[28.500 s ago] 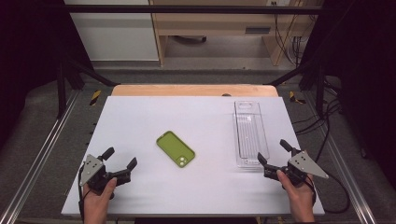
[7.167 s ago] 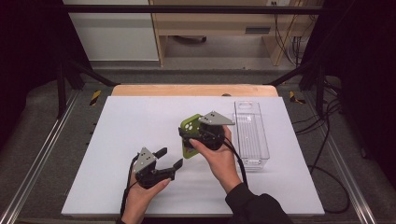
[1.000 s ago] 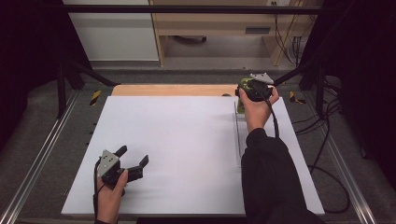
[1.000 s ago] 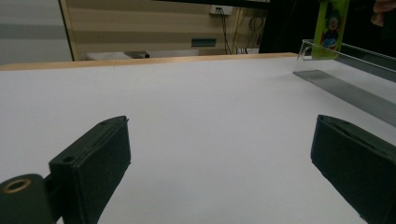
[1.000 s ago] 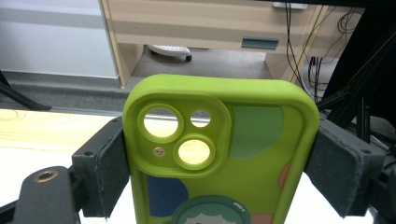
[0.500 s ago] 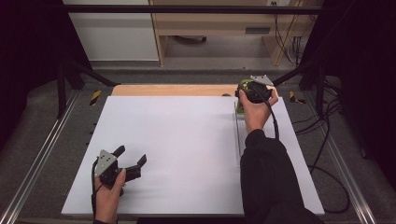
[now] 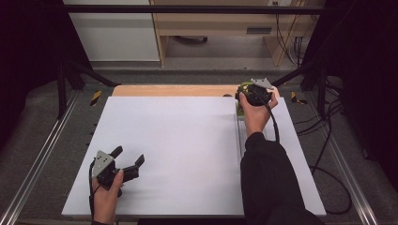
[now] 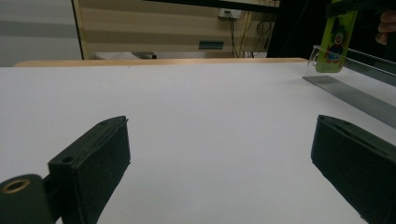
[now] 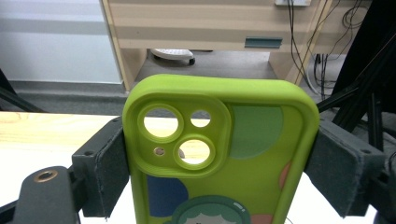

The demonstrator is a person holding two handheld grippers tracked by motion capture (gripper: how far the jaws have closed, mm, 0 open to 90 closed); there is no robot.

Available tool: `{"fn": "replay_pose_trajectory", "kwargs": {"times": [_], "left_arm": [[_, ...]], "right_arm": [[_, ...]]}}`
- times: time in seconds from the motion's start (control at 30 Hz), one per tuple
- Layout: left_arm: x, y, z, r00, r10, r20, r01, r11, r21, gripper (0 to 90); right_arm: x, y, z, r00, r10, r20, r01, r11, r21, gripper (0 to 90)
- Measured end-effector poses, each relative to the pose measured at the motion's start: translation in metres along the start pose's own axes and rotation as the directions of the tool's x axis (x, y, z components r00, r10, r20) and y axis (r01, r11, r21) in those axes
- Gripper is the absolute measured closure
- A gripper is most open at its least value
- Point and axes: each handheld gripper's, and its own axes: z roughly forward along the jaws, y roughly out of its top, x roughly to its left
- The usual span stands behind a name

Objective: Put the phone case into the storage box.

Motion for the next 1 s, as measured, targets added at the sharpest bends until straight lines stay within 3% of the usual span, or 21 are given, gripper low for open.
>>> {"fn": "replay_pose_trajectory", "kwargs": {"times": [0.1, 0.4, 0.73, 1.0], "left_arm": [[0.000, 0.000, 0.000, 1.0000, 0.004, -0.001, -0.004, 1.0000, 0.005, 4.0], [-0.002, -0.001, 0.001, 1.0000, 0.003, 0.006, -0.003, 1.0000, 0.008, 4.0], [-0.001, -0.001, 0.002, 0.9999, 0.010, 0.006, -0.010, 0.9999, 0.011, 3.9], [0.000, -0.001, 0.003, 0.9998, 0.016, 0.009, -0.016, 0.9997, 0.017, 4.0]], "right_arm": [[0.002, -0.001, 0.000, 0.9998, -0.018, -0.002, 0.018, 1.000, -0.005, 16.2], [-0.005, -0.004, 0.000, 0.9999, 0.010, -0.007, -0.011, 1.000, -0.026, 16.1], [-0.006, -0.008, 0.005, 0.9999, 0.007, 0.014, -0.007, 1.000, -0.012, 16.0], [0.000, -0.011, 0.008, 0.9999, 0.011, 0.000, -0.011, 1.000, -0.006, 16.0]]}}
